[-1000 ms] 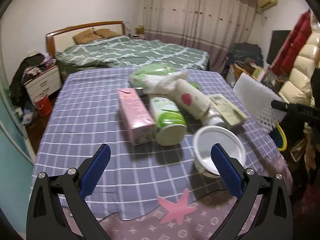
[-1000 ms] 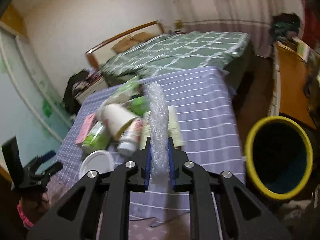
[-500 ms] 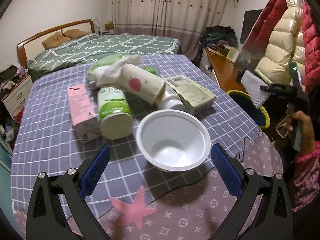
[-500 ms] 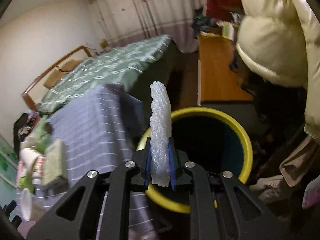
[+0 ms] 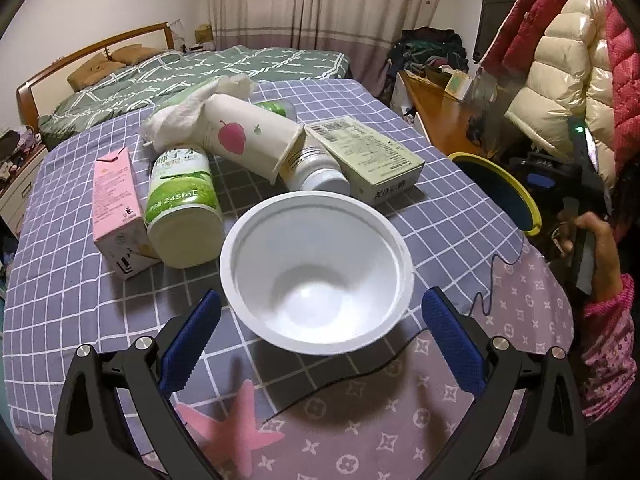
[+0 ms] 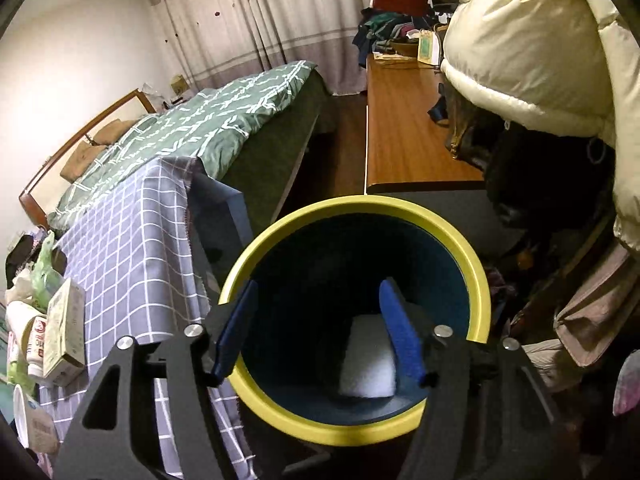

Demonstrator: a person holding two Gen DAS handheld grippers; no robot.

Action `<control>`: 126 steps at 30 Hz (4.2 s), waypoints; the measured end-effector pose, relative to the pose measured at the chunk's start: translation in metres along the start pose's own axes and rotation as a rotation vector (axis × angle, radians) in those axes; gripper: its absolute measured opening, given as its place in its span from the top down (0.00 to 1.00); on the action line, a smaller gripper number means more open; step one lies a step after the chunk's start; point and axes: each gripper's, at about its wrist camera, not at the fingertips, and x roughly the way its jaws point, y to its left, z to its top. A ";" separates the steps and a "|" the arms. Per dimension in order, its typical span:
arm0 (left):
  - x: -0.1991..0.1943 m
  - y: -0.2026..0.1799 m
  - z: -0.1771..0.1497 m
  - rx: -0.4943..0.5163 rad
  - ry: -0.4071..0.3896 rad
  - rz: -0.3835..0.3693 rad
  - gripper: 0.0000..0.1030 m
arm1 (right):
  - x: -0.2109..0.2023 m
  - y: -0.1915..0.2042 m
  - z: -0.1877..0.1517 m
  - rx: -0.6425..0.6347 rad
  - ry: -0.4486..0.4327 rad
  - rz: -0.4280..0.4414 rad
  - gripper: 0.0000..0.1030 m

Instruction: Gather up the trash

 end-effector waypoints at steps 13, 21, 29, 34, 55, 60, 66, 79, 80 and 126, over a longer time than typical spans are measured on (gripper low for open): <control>0.023 -0.002 0.007 0.004 -0.011 0.033 0.06 | -0.007 0.000 0.001 0.017 -0.003 0.049 0.38; 0.022 -0.004 0.010 0.003 -0.022 0.009 0.17 | -0.009 -0.003 0.000 0.032 0.008 0.084 0.38; 0.010 -0.034 0.023 0.092 -0.038 -0.019 0.17 | -0.031 -0.003 -0.001 0.012 -0.035 0.093 0.38; 0.013 -0.062 0.047 0.132 -0.035 -0.098 0.17 | -0.047 -0.017 -0.003 0.019 -0.071 0.076 0.38; 0.166 -0.265 0.155 0.374 0.107 -0.347 0.17 | -0.099 -0.086 -0.017 0.070 -0.199 -0.099 0.33; 0.200 -0.289 0.170 0.365 0.133 -0.335 0.14 | -0.094 -0.093 -0.020 0.087 -0.175 -0.103 0.33; 0.198 -0.273 0.175 0.310 0.141 -0.343 0.10 | -0.094 -0.087 -0.022 0.071 -0.170 -0.086 0.33; 0.064 -0.146 0.160 0.175 -0.081 -0.318 0.05 | -0.079 -0.043 -0.022 -0.009 -0.124 -0.028 0.32; 0.050 -0.130 0.155 0.164 -0.111 -0.289 0.05 | -0.078 -0.037 -0.022 -0.019 -0.118 -0.020 0.32; -0.037 0.153 0.047 -0.221 -0.360 0.282 0.05 | 0.018 0.436 -0.043 -0.647 0.223 0.547 0.76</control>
